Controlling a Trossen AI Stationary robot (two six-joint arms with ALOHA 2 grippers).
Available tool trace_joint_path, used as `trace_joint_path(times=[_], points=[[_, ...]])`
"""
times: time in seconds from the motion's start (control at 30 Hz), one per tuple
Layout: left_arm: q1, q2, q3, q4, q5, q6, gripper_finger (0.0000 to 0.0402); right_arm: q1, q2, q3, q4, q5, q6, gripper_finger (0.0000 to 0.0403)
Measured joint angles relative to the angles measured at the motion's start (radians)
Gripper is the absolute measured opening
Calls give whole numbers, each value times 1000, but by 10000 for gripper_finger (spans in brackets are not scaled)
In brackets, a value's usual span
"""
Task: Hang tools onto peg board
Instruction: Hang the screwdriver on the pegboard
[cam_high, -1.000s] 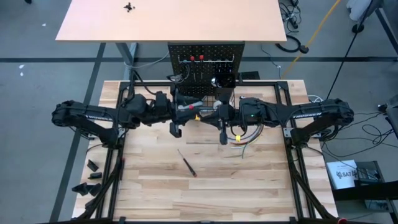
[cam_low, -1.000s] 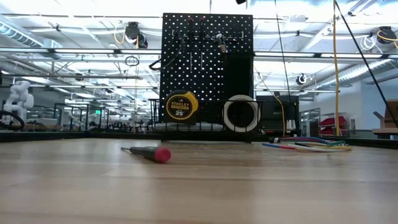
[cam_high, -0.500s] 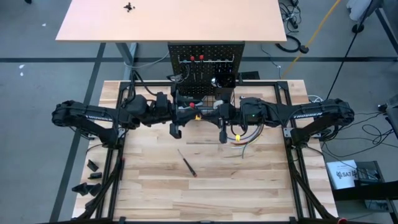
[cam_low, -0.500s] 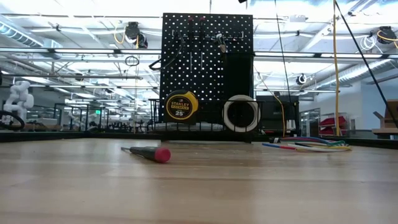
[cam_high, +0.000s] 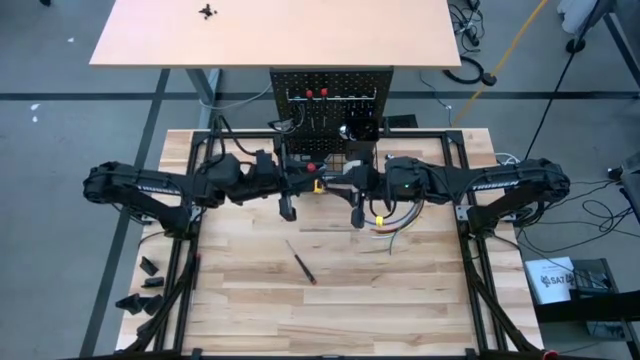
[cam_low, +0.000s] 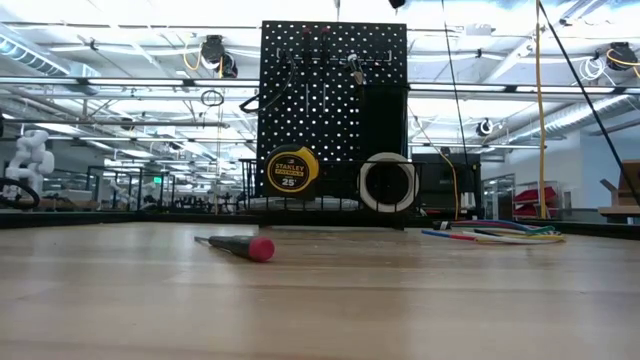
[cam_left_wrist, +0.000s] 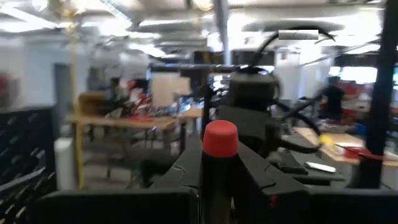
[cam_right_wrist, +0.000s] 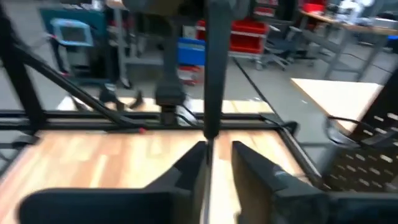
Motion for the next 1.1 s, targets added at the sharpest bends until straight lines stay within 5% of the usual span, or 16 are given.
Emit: trace_joint_path(times=[0.2,0.4,0.57,0.87,1.1], points=[[3,-19,108,-257,-205,-22,42,0,-90,0,-112,171,-47,147],[62,39,350,-462,-227,-111,42,0,-232,0,-334,227,-48,191],[115,138,534,-578,-229,-144,42,0,-337,0,-477,248,-16,197],[165,389,861,-758,-238,-137,42,0,-459,0,-606,457,13,181],[223,488,960,-791,-319,-92,42,0,-477,-2,-656,461,5,180]])
